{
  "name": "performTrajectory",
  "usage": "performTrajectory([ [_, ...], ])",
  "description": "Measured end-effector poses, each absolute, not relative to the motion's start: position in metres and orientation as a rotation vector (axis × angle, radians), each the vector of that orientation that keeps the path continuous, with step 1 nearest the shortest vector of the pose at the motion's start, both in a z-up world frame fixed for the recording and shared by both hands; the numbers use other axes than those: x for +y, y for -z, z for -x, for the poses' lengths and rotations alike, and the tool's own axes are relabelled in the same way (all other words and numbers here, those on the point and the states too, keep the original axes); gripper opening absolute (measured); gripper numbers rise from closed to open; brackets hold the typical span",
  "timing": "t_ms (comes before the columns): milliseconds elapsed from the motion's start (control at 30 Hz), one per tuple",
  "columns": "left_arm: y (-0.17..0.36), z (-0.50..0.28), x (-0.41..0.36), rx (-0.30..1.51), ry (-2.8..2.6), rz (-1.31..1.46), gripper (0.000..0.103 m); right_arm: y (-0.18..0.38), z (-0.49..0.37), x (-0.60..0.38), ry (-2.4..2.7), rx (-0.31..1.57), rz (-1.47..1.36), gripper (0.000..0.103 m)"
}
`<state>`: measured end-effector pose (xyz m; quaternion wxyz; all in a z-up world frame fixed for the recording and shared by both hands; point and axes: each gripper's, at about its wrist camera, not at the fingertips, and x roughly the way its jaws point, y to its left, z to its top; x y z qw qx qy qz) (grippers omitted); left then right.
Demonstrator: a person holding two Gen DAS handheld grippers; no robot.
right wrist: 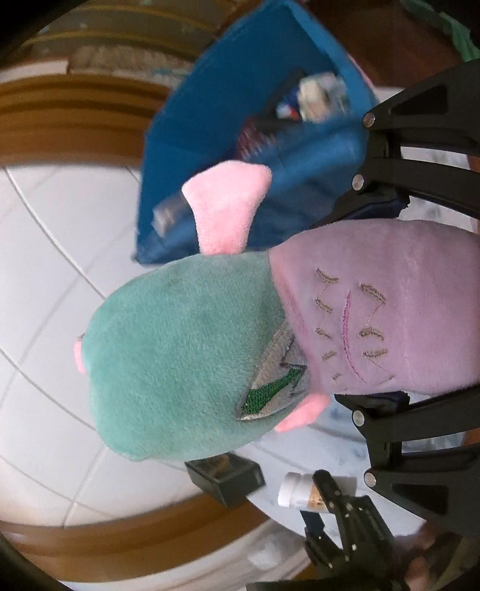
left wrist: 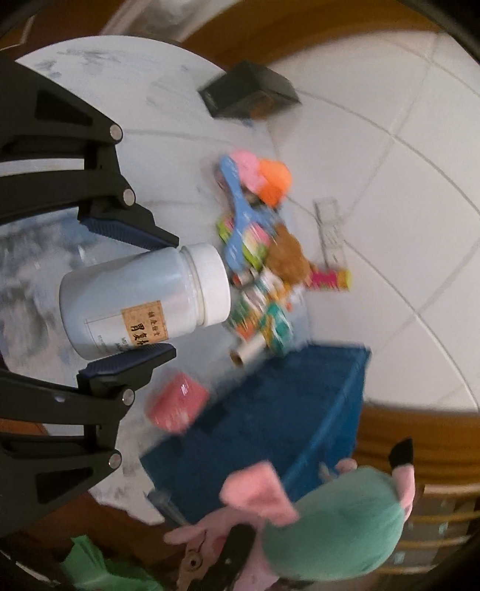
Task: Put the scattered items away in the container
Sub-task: 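Carry the plush pig and white bottle over the blue crate and release both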
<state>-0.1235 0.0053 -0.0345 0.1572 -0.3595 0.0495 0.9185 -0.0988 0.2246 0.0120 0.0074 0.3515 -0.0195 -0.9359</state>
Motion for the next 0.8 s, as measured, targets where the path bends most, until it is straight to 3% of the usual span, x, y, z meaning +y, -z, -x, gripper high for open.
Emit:
performTrajectory([
  [433,-0.048,0.129,0.285,0.22,-2.568,0.853,0.051,-0.062,0.123,0.452,3.042,-0.082,-1.003,0.067],
  [567,-0.047,0.149,0.371,0.242,-2.558,0.933,0.051,-0.051,0.156,0.529,3.021,-0.051,-1.1,0.067],
  [800,-0.002,0.171,0.431,0.319,-2.559,1.143,0.051,-0.006,0.185,0.596,2.909,-0.075,-1.225,0.067],
])
